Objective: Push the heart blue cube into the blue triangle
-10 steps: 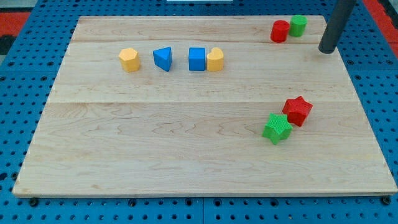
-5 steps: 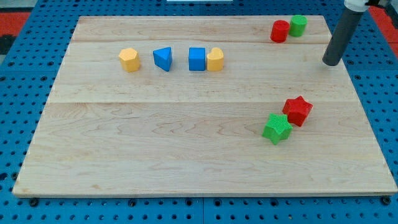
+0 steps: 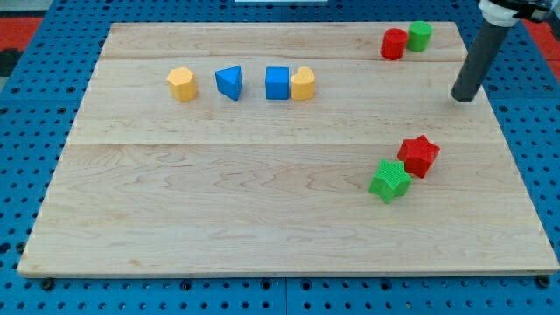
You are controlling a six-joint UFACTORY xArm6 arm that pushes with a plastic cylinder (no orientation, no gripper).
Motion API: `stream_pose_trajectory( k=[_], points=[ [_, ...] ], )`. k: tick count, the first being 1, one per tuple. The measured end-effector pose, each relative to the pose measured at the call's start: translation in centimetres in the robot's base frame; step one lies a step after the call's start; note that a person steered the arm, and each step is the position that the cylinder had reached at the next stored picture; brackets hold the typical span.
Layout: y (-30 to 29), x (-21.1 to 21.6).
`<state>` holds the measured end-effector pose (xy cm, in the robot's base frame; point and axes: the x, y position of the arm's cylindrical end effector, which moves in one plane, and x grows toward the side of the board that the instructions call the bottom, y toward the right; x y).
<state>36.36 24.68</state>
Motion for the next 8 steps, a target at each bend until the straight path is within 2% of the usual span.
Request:
stream_pose_trajectory(
  k=[2, 4, 5, 7, 8],
  points=[
    [-7.3, 0.0],
    [-7.7, -0.4],
    [-8.8, -2.4],
    [-10.3, -3.4],
    [-14.3, -3.4]
  ],
)
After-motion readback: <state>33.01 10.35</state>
